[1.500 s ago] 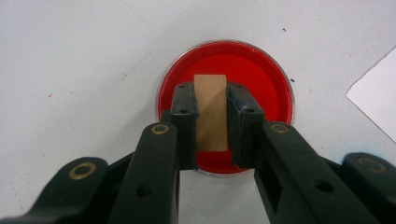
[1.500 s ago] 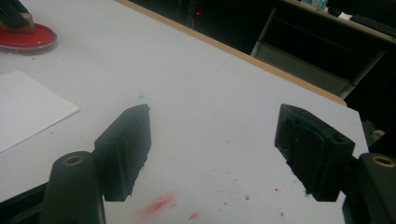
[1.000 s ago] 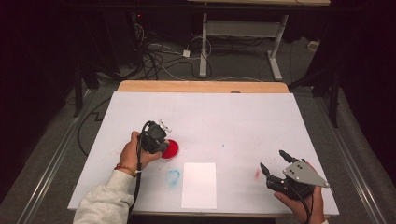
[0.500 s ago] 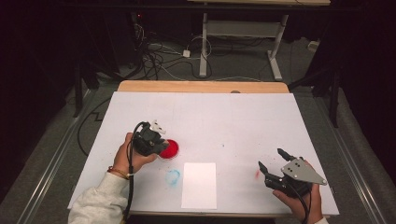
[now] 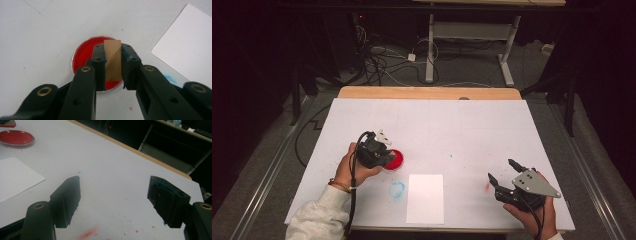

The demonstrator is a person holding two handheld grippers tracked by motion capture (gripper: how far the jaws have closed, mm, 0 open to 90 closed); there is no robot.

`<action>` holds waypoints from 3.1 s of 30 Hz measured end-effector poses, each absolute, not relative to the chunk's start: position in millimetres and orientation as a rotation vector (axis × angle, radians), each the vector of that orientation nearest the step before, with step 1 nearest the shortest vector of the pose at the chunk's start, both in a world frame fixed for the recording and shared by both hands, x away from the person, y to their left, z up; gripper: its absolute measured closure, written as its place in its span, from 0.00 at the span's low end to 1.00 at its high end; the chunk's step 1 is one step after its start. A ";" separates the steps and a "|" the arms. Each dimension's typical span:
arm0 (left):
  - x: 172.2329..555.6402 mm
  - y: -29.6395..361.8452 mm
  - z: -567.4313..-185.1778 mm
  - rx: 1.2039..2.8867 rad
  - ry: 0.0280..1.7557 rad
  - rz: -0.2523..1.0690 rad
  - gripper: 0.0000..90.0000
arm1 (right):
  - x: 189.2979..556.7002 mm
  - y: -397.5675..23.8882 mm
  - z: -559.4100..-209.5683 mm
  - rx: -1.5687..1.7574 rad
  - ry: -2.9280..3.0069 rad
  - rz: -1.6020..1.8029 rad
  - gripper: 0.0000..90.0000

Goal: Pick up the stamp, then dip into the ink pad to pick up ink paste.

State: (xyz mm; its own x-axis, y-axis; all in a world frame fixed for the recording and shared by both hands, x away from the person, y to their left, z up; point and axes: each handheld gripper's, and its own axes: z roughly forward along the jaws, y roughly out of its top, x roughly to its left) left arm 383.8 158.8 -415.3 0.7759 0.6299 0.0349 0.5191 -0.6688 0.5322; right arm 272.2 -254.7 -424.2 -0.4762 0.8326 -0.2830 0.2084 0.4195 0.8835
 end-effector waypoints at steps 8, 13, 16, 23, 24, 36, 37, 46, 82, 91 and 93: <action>382.3 157.0 -408.7 2.461 0.840 0.297 0.82 | 272.8 -253.0 -425.9 0.878 1.941 1.048 0.30; 382.7 155.5 -405.3 2.469 0.834 0.309 0.82 | 272.8 -253.0 -426.5 0.878 1.946 1.042 0.30; 385.9 155.0 -407.7 2.480 0.839 0.300 0.82 | 272.2 -252.9 -427.2 0.880 1.947 1.038 0.30; 396.8 152.0 -419.8 2.522 0.852 0.267 0.82 | 271.3 -253.5 -427.0 0.885 1.943 1.034 0.30; 399.6 153.2 -422.7 2.524 0.861 0.254 0.82 | 271.6 -253.3 -427.8 0.882 1.951 1.026 0.29; 410.8 154.7 -439.3 2.532 0.920 0.200 0.82 | 271.9 -252.6 -428.3 0.881 1.960 1.023 0.29; 411.5 154.3 -439.2 2.538 0.918 0.197 0.82 | 271.6 -252.6 -428.4 0.883 1.959 1.022 0.29; 414.8 152.9 -439.1 2.545 0.947 0.168 0.82 | 269.2 -253.9 -427.7 0.878 1.957 1.025 0.29; 392.7 166.9 -384.3 2.437 0.873 0.296 0.82 | 270.0 -250.0 -428.1 0.860 1.981 1.021 0.29; 397.4 162.2 -396.4 2.474 0.873 0.265 0.82 | 269.9 -250.0 -428.4 0.854 1.988 1.019 0.29; 399.7 160.9 -401.5 2.496 0.867 0.246 0.82 | 269.9 -249.9 -428.5 0.856 1.987 1.021 0.29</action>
